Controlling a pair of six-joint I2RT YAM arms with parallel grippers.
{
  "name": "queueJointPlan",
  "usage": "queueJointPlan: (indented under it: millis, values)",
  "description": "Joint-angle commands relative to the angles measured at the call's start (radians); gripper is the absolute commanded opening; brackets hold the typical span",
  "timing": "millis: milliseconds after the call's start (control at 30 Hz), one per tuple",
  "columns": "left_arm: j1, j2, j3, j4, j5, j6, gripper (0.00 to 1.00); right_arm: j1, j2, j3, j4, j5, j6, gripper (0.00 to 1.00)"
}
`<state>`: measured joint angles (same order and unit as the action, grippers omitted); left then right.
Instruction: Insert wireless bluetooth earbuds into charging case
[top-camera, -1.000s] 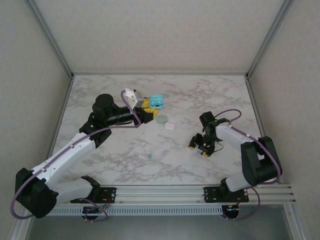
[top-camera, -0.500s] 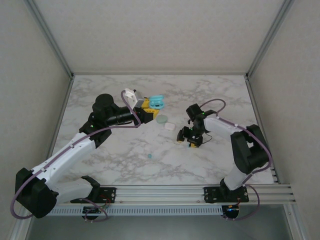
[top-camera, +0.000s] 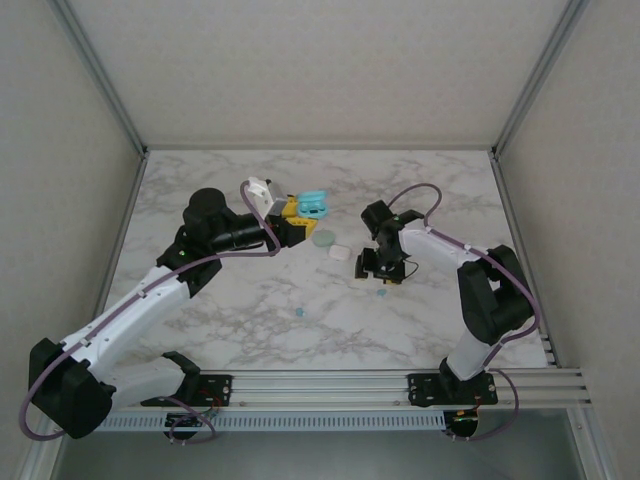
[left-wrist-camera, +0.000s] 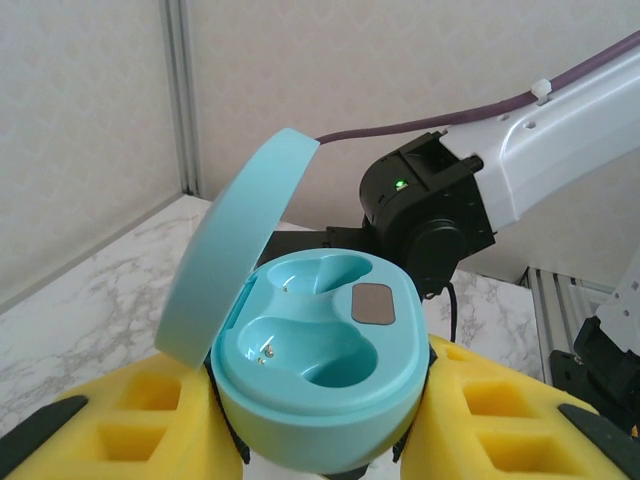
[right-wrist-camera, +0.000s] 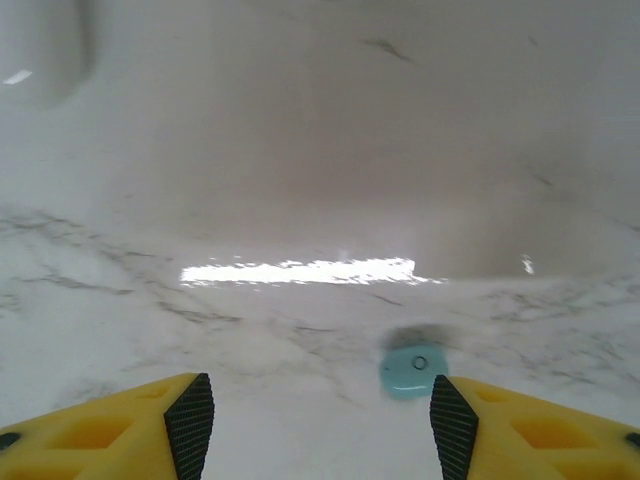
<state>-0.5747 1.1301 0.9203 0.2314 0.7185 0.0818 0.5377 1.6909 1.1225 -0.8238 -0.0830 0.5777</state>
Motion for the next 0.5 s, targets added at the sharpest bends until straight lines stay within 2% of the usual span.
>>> queueJointPlan:
  millis: [0,267,467]
  values:
    - [-0.01,-0.025,0.02,-0.003,-0.012,0.01,0.29,-0.008,-0.021,-0.036,-0.051,0.05,0.072,0.62]
    - [-0.01,-0.024,0.02,-0.004,-0.013,0.014,0.29,-0.008,-0.057,-0.115,0.018,0.016,0.202,0.66]
    - [-0.01,-0.013,0.023,-0.003,-0.006,0.017,0.29,-0.008,-0.031,-0.129,0.077,-0.018,0.224,0.61]
